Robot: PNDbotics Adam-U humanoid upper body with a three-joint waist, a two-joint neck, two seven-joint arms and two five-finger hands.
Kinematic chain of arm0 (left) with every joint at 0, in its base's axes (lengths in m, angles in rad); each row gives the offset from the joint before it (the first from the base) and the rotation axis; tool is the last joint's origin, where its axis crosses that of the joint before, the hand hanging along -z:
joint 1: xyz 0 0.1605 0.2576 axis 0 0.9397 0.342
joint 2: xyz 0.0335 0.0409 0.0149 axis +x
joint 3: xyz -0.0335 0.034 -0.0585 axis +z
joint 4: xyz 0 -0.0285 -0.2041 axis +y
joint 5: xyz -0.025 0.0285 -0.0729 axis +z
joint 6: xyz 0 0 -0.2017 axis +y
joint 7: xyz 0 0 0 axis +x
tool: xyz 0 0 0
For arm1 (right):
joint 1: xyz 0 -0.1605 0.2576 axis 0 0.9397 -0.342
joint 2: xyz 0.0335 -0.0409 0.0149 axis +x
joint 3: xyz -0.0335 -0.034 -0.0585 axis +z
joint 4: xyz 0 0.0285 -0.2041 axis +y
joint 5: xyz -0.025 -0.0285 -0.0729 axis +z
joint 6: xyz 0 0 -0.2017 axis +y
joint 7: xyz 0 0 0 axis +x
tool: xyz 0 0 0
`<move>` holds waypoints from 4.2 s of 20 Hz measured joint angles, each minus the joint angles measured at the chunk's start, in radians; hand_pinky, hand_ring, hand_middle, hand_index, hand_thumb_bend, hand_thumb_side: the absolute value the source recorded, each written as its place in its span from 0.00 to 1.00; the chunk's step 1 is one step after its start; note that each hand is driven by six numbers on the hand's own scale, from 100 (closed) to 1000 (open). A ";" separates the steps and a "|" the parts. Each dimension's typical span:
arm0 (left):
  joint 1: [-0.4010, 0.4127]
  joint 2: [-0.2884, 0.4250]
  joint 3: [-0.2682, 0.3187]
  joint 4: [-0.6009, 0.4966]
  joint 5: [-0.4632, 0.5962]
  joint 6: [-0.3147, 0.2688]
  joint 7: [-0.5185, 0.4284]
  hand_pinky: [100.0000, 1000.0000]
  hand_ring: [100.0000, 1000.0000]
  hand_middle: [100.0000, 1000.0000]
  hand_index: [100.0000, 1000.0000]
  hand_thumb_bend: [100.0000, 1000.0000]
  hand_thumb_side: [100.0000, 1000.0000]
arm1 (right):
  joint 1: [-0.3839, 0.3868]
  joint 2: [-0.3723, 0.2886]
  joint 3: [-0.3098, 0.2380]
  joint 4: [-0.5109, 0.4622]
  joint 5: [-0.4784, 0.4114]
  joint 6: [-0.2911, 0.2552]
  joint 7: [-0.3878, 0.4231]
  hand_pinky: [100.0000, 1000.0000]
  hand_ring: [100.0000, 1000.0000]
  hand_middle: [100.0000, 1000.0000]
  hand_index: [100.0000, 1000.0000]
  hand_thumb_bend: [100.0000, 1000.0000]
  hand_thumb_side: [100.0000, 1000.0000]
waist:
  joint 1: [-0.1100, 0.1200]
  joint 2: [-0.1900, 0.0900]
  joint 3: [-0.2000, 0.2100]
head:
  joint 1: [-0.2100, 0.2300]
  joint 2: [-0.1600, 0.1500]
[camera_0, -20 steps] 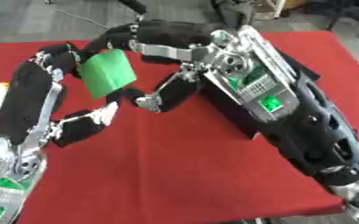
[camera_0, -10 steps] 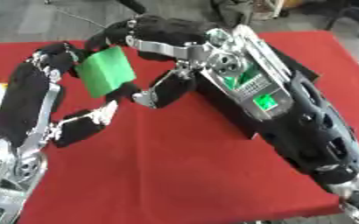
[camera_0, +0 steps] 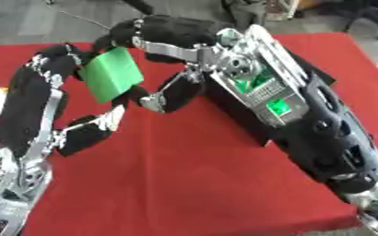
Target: Pick up the objects with one hand, pass them to the other hand, and then place them into the box on the other side of the table.
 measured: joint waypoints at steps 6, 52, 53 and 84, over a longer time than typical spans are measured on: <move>0.000 0.000 -0.003 0.004 0.009 -0.014 0.012 0.48 0.40 0.38 0.55 0.00 0.07 | 0.000 0.000 -0.001 -0.002 -0.001 0.007 -0.006 0.87 1.00 0.43 0.61 0.00 0.00 | 0.000 0.000 0.000 | -0.002 0.000; 0.084 0.068 0.064 0.013 0.076 0.255 -0.013 0.65 0.59 0.60 0.82 0.24 0.42 | 0.096 -0.125 -0.152 -0.098 -0.265 0.213 -0.183 0.84 1.00 0.27 0.44 0.00 0.05 | 0.002 -0.002 -0.014 | -0.021 0.000; 0.093 0.081 0.074 0.008 0.090 0.261 0.000 0.65 0.59 0.60 0.81 0.23 0.42 | 0.112 -0.143 -0.178 -0.098 -0.275 0.228 -0.203 0.84 1.00 0.27 0.45 0.00 0.06 | 0.002 -0.002 -0.015 | -0.024 0.000; 0.158 0.168 0.236 -0.115 0.162 0.278 0.142 0.66 0.59 0.63 0.80 0.21 0.39 | 0.307 -0.327 -0.373 0.398 -0.053 0.029 -0.286 1.00 1.00 0.83 0.98 0.00 0.22 | 0.011 -0.002 -0.017 | -0.099 -0.028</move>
